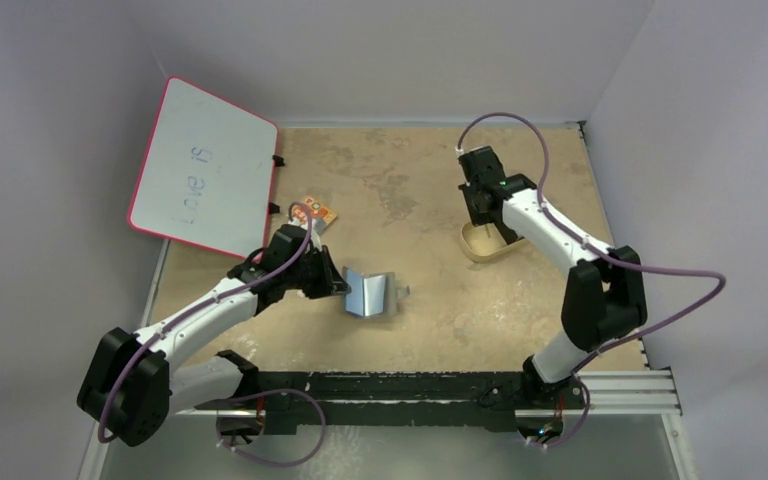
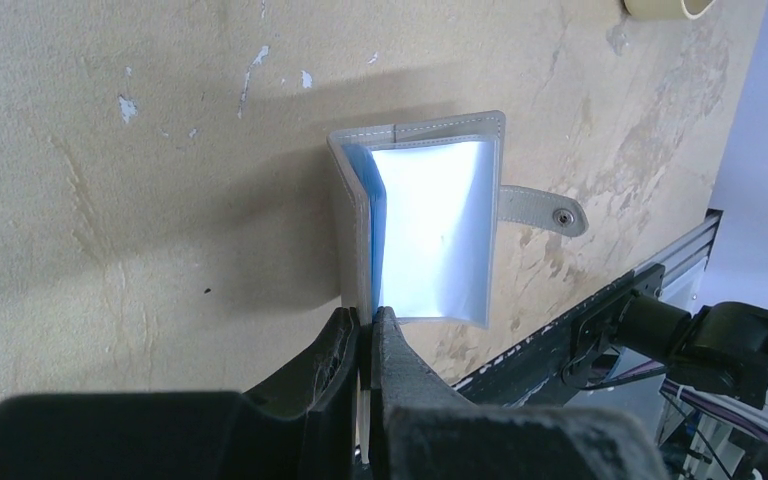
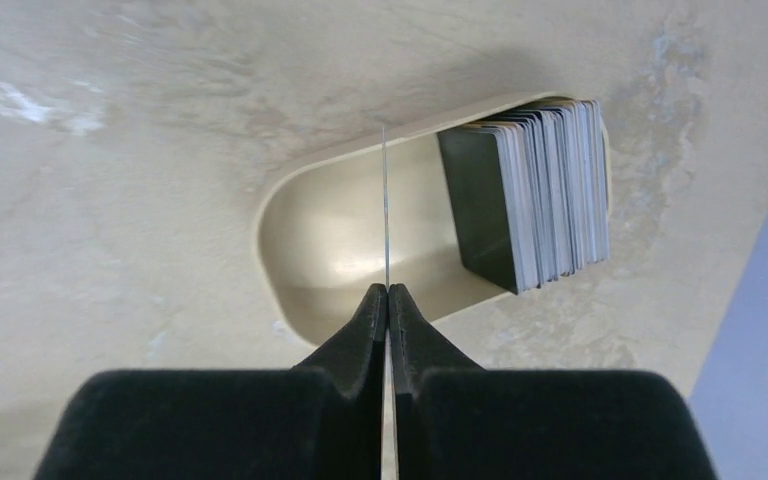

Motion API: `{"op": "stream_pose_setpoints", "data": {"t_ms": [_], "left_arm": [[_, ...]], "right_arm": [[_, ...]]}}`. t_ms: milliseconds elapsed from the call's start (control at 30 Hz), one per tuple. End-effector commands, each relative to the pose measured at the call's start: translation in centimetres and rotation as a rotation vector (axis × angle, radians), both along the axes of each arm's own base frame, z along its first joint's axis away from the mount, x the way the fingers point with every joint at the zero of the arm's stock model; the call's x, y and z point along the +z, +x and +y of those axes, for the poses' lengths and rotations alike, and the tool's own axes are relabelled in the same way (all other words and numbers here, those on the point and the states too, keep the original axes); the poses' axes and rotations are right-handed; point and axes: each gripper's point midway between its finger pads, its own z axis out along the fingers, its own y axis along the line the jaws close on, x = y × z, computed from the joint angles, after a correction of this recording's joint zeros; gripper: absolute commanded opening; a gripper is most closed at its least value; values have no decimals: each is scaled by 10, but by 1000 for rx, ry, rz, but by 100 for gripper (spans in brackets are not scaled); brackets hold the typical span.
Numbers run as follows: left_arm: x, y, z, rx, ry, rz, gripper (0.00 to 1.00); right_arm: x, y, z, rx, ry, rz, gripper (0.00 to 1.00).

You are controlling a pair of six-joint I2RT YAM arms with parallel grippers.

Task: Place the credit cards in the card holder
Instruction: Pick up the credit card from the storage box, then insert the credit card into the card holder.

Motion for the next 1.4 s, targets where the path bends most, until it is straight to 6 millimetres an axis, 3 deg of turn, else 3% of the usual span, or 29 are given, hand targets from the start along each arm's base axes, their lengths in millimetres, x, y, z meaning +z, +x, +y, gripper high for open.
{"op": "stream_pose_setpoints", "data": {"t_ms": [0,233,467,667,900,1133,1367], "left_arm": [[13,17,-7,28,-39,-67,0],[11,30,-21,50,-109,-65,0],[11,42,-32,69,-178,-84,0],[-2,45,-36,86,-203,-70,0],[-21,43,-34,93,-184,-35,8],[-31,39,-26,94,-123,-27,22],[-39,37,-18,101,-78,-25,28]], "right_arm": [[42,0,36,23,228,-96,0],[94,-16,99,148,659,-228,0],[112,-57,148,218,1065,-189,0],[92,-92,181,240,1230,-69,0],[52,-109,214,218,1247,39,0],[4,-107,215,180,1170,114,0],[-32,-114,206,152,1077,183,0]]}}
